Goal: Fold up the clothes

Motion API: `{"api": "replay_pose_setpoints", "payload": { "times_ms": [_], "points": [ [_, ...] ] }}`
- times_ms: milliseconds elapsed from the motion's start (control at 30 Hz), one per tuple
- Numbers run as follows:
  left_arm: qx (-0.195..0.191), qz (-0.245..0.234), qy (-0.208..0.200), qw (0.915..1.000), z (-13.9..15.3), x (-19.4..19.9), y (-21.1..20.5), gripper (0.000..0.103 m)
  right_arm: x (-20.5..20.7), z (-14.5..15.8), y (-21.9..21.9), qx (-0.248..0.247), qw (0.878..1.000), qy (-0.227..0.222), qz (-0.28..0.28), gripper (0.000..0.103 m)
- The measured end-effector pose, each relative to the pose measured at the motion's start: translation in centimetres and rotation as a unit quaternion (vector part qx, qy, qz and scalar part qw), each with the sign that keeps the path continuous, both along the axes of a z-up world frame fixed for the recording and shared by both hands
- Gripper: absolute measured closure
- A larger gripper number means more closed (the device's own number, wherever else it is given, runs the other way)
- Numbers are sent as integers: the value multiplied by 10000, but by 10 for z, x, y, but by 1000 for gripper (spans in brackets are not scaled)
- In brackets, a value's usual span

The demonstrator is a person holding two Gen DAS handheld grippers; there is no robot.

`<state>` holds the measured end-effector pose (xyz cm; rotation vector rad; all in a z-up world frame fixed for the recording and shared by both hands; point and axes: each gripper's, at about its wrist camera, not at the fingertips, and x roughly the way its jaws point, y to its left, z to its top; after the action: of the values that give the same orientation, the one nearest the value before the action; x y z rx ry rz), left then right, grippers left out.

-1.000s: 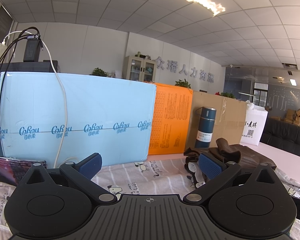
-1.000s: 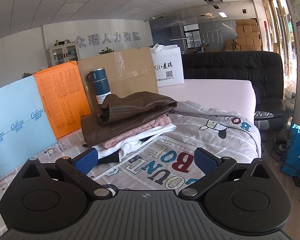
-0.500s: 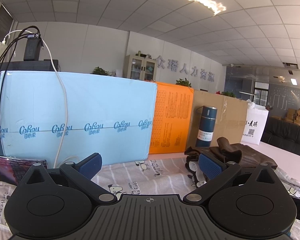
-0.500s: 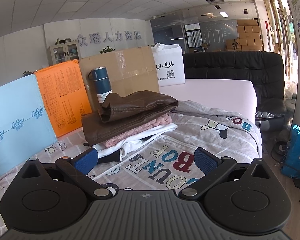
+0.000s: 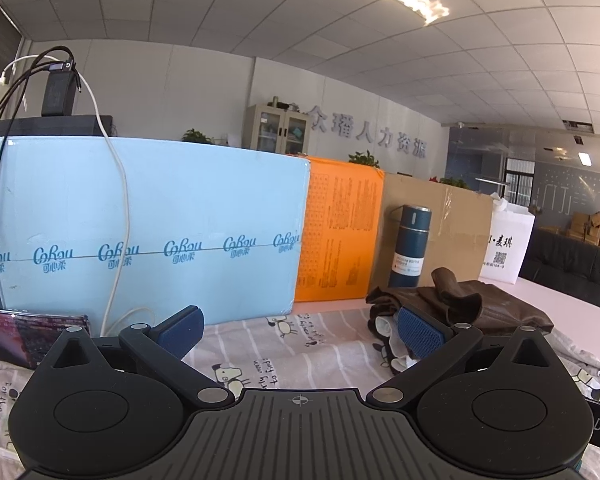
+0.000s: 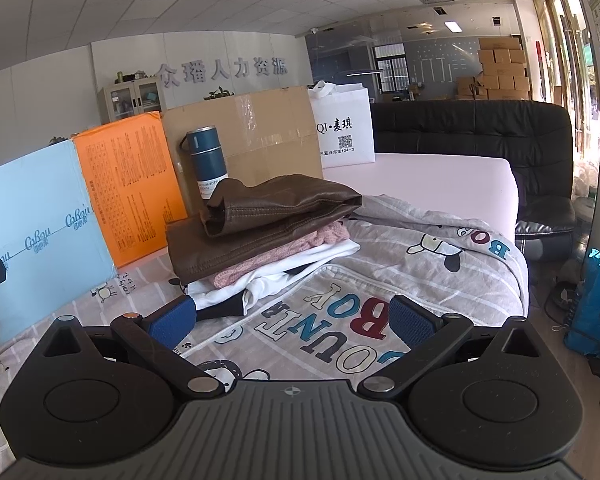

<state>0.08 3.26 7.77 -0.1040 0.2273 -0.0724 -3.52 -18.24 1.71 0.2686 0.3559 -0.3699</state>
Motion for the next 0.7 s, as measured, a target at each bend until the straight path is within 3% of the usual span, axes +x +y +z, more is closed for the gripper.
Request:
{"api": "replay_pose_setpoints", "payload": {
  "times_ms": [367, 700],
  "points": [
    [62, 102, 417, 9991, -19, 26, 6, 0, 38, -19, 13, -105, 9990, 259, 345, 0],
    [299, 698, 1116, 9908, -56, 65, 26, 0, 113, -47, 40, -484, 9892, 454, 1308, 0]
  ]
}}
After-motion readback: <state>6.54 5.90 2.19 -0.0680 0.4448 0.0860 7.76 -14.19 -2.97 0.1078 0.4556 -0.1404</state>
